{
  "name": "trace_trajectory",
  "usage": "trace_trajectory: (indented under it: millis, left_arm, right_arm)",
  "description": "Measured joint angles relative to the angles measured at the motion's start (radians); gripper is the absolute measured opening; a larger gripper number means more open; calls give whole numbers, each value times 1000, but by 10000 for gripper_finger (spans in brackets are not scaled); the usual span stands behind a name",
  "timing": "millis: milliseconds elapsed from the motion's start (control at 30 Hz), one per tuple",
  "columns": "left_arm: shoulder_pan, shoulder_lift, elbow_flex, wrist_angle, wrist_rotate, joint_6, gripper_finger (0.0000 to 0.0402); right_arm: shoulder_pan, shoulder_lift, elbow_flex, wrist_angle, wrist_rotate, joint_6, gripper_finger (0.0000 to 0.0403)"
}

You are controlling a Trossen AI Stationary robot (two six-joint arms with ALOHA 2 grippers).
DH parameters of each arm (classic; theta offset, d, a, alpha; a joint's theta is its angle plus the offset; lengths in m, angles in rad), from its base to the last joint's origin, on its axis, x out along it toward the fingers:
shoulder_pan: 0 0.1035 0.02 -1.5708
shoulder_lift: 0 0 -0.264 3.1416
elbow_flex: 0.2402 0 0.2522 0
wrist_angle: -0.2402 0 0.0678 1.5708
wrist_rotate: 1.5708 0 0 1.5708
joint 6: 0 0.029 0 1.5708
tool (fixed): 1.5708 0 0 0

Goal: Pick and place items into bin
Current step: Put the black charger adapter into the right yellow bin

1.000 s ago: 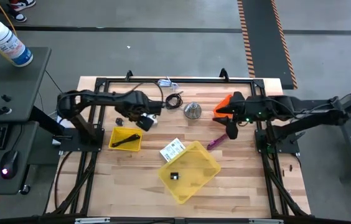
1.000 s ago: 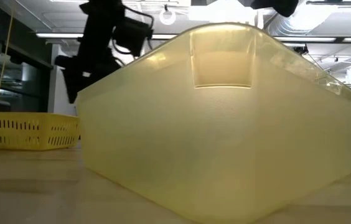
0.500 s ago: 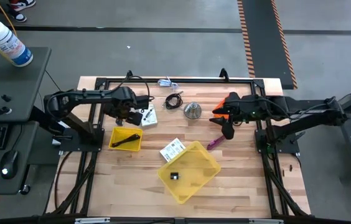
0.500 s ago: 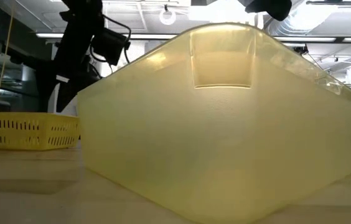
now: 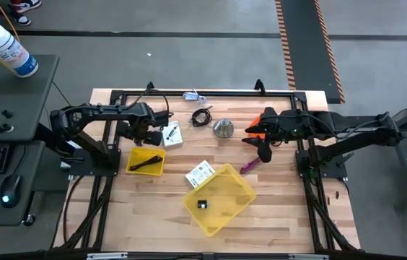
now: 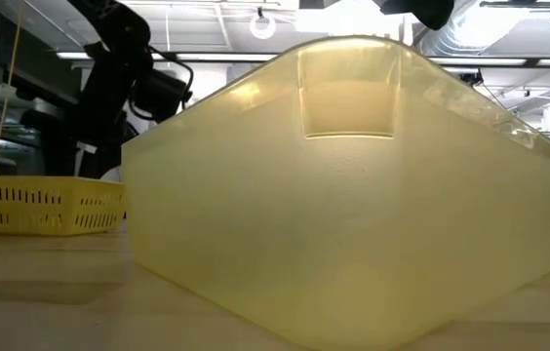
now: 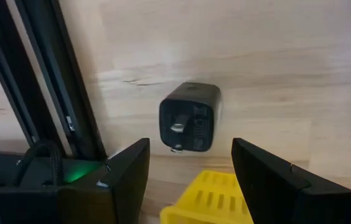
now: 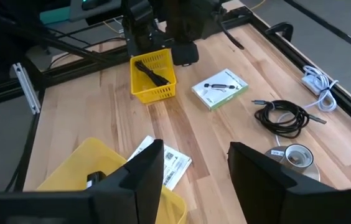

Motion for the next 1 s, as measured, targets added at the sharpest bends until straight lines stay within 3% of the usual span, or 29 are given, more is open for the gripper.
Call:
trace_trajectory:
  millis: [233,1000]
  left_arm:
    - [0,-1,-45,104,21,-14,216]
    - [47,-10,-49,78,-37,-3,216]
  right_arm:
    - [0,0,0,0,-6,0,171]
    - [0,0,0,0,-8,7,173]
